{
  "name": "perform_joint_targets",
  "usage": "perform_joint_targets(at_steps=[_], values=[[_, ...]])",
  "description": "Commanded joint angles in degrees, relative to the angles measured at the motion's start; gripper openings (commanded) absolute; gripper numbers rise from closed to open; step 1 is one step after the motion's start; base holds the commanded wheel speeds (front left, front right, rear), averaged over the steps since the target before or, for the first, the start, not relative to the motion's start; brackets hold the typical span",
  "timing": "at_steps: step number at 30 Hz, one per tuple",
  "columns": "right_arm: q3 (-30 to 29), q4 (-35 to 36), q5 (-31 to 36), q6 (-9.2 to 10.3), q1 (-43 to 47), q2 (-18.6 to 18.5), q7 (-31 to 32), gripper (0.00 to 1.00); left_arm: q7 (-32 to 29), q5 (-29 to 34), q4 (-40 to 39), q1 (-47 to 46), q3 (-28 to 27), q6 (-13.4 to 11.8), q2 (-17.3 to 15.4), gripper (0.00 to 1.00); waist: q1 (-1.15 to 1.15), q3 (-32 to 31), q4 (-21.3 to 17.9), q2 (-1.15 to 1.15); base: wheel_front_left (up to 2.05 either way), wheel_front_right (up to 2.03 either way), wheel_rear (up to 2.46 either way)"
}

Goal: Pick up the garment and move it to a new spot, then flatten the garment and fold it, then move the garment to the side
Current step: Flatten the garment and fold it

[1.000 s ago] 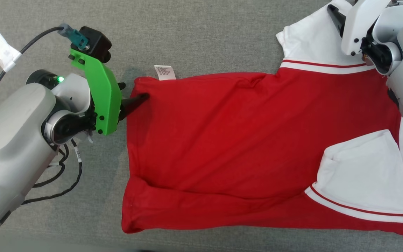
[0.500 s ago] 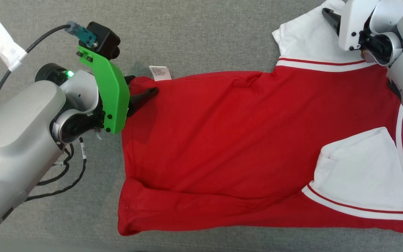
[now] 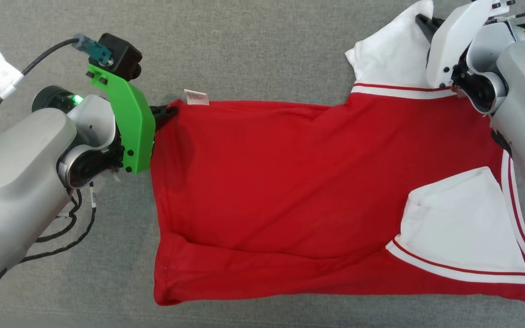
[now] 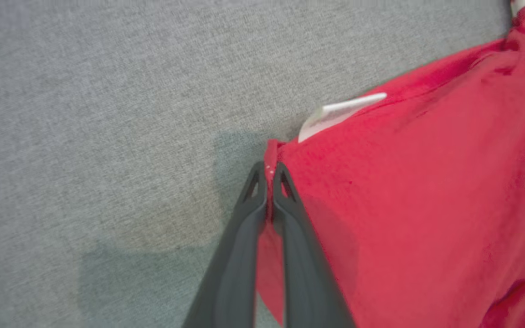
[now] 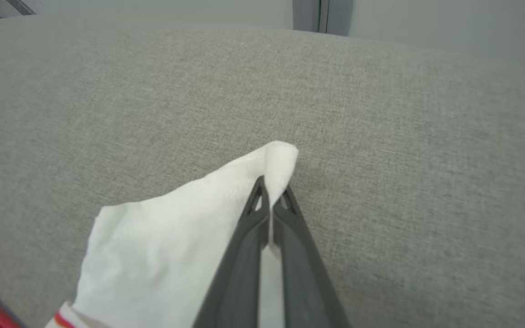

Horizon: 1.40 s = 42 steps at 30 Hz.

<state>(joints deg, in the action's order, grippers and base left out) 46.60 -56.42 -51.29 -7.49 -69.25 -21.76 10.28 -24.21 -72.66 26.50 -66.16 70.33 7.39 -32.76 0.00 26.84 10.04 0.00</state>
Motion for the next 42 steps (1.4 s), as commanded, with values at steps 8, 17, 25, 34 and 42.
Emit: perform_joint_targets(at_steps=[8,17,25,34,42], values=[[1.4,-2.2,-3.2,0.03,1.2,0.1,-10.0,0.0,2.6,-0.4,3.8,1.4,1.3,0.2,-1.3,0.0,0.0,-5.1,-2.7,0.0,0.0,0.0,0.0],[4.1,-3.0,-6.5,0.03,3.0,0.4,-13.5,0.0,3.4,-1.4,7.4,4.3,2.1,0.1,-2.5,0.0,0.0,-9.6,-5.9,0.0,0.0,0.0,0.0],[7.4,2.3,-10.6,0.03,7.1,-3.2,-13.7,0.0,4.2,-3.0,5.1,6.9,2.5,0.1,-3.6,0.0,0.0,-14.3,-6.8,0.0,0.0,0.0,0.0],[13.7,14.0,-16.2,0.03,13.1,-10.8,-6.7,0.0,2.6,-5.0,-0.7,10.2,2.8,0.1,-8.2,0.0,0.0,-19.3,-8.8,0.0,0.0,0.0,0.0],[18.8,20.8,-21.3,0.03,17.3,-15.6,2.7,0.0,-2.2,-7.7,-5.3,14.1,2.9,0.1,-10.7,0.0,0.0,-21.5,-10.5,0.0,0.0,0.0,0.0]])
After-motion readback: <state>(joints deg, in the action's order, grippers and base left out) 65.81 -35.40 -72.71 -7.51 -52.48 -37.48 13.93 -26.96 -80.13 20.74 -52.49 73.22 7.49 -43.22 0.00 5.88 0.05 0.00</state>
